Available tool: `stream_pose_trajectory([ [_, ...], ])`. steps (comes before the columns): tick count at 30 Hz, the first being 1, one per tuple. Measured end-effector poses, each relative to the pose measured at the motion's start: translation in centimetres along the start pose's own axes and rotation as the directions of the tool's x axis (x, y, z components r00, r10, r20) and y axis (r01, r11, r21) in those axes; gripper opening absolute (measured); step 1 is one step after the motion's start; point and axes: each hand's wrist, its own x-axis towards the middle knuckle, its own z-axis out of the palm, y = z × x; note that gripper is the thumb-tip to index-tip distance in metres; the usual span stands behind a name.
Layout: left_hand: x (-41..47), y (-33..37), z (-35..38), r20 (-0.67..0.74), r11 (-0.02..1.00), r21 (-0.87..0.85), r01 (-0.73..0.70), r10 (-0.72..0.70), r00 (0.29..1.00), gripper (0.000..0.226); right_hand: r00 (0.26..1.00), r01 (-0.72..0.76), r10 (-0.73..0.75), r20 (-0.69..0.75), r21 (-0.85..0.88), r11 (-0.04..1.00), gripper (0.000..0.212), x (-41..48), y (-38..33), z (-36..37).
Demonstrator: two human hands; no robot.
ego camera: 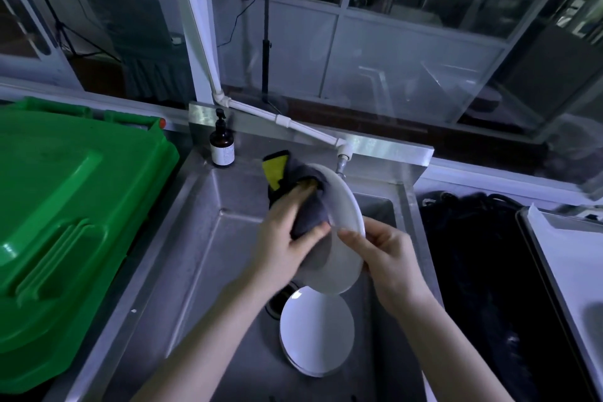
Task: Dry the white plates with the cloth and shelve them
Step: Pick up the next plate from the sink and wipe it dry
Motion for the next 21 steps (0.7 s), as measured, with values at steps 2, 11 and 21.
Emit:
stream_pose_trajectory([
  [2, 0.3, 0.6, 0.6, 0.057, 0.986, 0.042, -0.159, 0.156, 0.986, 0.054, 1.000, -0.015, 0.015, 0.005, 0.016, 1.000, 0.028, 0.3, 0.2, 0.6],
  [11, 0.3, -3.7, -2.1, -0.021, 0.940, -0.047, 0.337, -0.338, 0.941, 0.050, 0.987, -0.158, 0.154, 0.034, 0.206, 0.966, 0.032, -1.0, 0.1, -2.1],
  [21, -1.9, -2.8, 0.6, 0.015, 0.971, -0.027, 0.238, -0.238, 0.971, 0.051, 0.962, -0.262, 0.274, -0.011, 0.257, 0.930, 0.027, -1.3, 1.6, -1.8],
])
